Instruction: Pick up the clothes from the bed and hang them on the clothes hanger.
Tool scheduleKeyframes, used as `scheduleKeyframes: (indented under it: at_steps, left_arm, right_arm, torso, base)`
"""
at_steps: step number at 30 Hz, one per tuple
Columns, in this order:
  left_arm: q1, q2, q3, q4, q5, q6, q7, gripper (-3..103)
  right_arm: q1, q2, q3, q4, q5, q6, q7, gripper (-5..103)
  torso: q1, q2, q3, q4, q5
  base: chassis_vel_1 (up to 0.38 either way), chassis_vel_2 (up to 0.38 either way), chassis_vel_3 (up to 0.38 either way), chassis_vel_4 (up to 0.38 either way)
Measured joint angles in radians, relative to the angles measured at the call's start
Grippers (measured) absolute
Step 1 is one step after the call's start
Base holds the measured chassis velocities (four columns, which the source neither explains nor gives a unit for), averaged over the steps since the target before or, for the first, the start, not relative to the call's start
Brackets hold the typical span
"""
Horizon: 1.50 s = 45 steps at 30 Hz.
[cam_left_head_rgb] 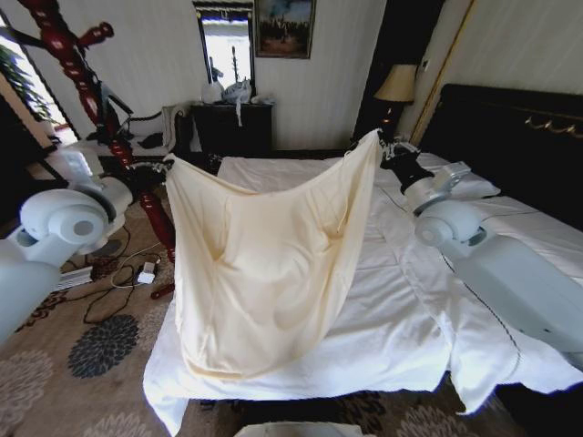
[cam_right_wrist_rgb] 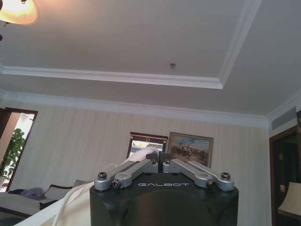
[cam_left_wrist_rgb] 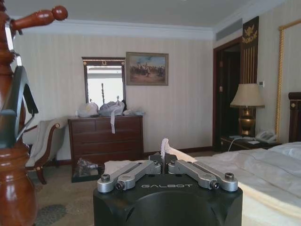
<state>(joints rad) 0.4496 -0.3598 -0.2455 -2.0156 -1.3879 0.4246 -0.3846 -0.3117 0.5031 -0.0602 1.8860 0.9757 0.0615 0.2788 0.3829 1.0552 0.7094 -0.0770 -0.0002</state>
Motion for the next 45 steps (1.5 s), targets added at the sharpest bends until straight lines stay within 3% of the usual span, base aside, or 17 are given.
scheduleKeyframes:
  at_steps: [7, 10, 14, 17, 18, 21, 24, 26, 28, 32, 35, 36, 39, 41, 44, 45]
  left_arm:
    - [-0.005, 0.056, -0.096, -0.105, -0.062, -0.027, -0.086, 2]
    - [-0.020, 0.069, -0.115, -0.102, -0.062, -0.046, -0.096, 2]
    - [-0.061, 0.087, -0.106, -0.044, -0.045, -0.065, -0.098, 2]
    - [-0.061, 0.123, -0.082, 0.011, -0.013, -0.073, -0.069, 2]
    - [-0.061, 0.123, -0.082, 0.011, -0.013, -0.073, -0.069, 2]
    - [-0.073, 0.148, -0.063, 0.060, -0.002, -0.093, -0.041, 2]
    - [-0.109, 0.147, -0.041, 0.102, 0.001, -0.106, -0.012, 2]
    - [-0.137, 0.147, -0.036, 0.121, -0.015, -0.108, -0.004, 2]
    - [-0.140, 0.150, -0.039, 0.123, -0.024, -0.108, -0.003, 2]
    - [-0.119, 0.190, -0.072, 0.076, -0.059, -0.109, -0.003, 2]
    - [-0.082, 0.212, -0.091, -0.037, -0.094, -0.099, -0.054, 2]
    - [-0.082, 0.212, -0.091, -0.037, -0.094, -0.099, -0.054, 2]
    - [-0.071, 0.199, -0.110, -0.204, -0.193, -0.053, -0.173, 2]
    - [-0.071, 0.197, -0.119, -0.242, -0.216, -0.040, -0.203, 2]
    - [-0.060, 0.193, -0.244, -0.392, -0.402, 0.004, -0.366, 2]
    - [-0.060, 0.193, -0.244, -0.392, -0.402, 0.004, -0.366, 2]
  right_arm:
    - [0.013, -0.088, 0.054, 0.165, 0.056, -0.005, 0.034, 0]
    - [0.049, -0.095, 0.065, 0.171, 0.068, 0.018, 0.027, 0]
    - [0.143, -0.053, 0.036, 0.072, 0.070, 0.041, 0.004, 0]
    - [0.274, 0.108, -0.083, -0.111, 0.056, 0.047, -0.004, 0]
    - [0.274, 0.108, -0.083, -0.111, 0.056, 0.047, -0.004, 0]
    - [0.381, 0.263, -0.177, -0.263, 0.033, 0.071, -0.017, 0]
    - [0.427, 0.324, -0.202, -0.320, 0.021, 0.082, -0.021, 0]
    - [0.459, 0.353, -0.207, -0.349, 0.018, 0.090, -0.021, 0]
    - [0.465, 0.357, -0.207, -0.350, 0.018, 0.092, -0.020, 0]
    - [0.439, 0.325, -0.187, -0.279, 0.024, 0.093, -0.011, 0]
    - [0.314, 0.212, -0.143, -0.106, 0.027, 0.082, 0.026, 0]
    - [0.314, 0.212, -0.143, -0.106, 0.027, 0.082, 0.026, 0]
    - [0.161, 0.031, -0.049, 0.121, 0.031, 0.053, 0.093, 0]
    - [0.126, 0.002, -0.014, 0.162, 0.035, 0.044, 0.106, 0]
    - [-0.041, -0.118, 0.187, 0.360, 0.081, -0.006, 0.181, 0]
    - [-0.041, -0.118, 0.187, 0.360, 0.081, -0.006, 0.181, 0]
  torso:
    - [-0.002, 0.000, -0.001, -0.0015, 0.0003]
    - [-0.002, 0.001, -0.001, -0.0012, 0.0000]
    - [-0.001, 0.001, -0.001, -0.0009, -0.0003]
    - [0.000, 0.000, 0.000, -0.0019, 0.0006]
    - [0.000, 0.000, 0.000, -0.0019, 0.0006]
    - [0.000, 0.000, 0.000, 0.0007, -0.0002]
    - [-0.001, 0.000, 0.000, 0.0011, -0.0018]
    - [-0.001, 0.000, 0.000, -0.0009, -0.0004]
    - [-0.001, 0.000, 0.000, -0.0013, -0.0002]
    - [-0.001, 0.000, -0.001, -0.0011, 0.0007]
    - [-0.001, 0.000, -0.001, 0.0000, 0.0003]
    - [-0.001, 0.000, -0.001, 0.0000, 0.0003]
    - [-0.001, 0.000, -0.001, -0.0019, 0.0006]
    - [-0.001, 0.000, -0.001, -0.0021, 0.0007]
    - [-0.002, 0.000, -0.001, -0.0020, 0.0012]
    - [-0.002, 0.000, -0.001, -0.0020, 0.0012]
  base:
    - [0.000, 0.000, 0.000, 0.000]
    - [0.000, 0.000, 0.000, 0.000]
    - [0.000, 0.000, 0.000, 0.000]
    - [0.000, 0.000, 0.000, 0.000]
    - [0.000, 0.000, 0.000, 0.000]
    - [0.000, 0.000, 0.000, 0.000]
    - [0.000, 0.000, 0.000, 0.000]
    - [0.000, 0.000, 0.000, 0.000]
    - [0.000, 0.000, 0.000, 0.000]
    - [0.000, 0.000, 0.000, 0.000]
    - [0.000, 0.000, 0.000, 0.000]
    - [0.000, 0.000, 0.000, 0.000]
    - [0.000, 0.000, 0.000, 0.000]
    - [0.000, 0.000, 0.000, 0.000]
    - [0.000, 0.000, 0.000, 0.000]
    - [0.000, 0.000, 0.000, 0.000]
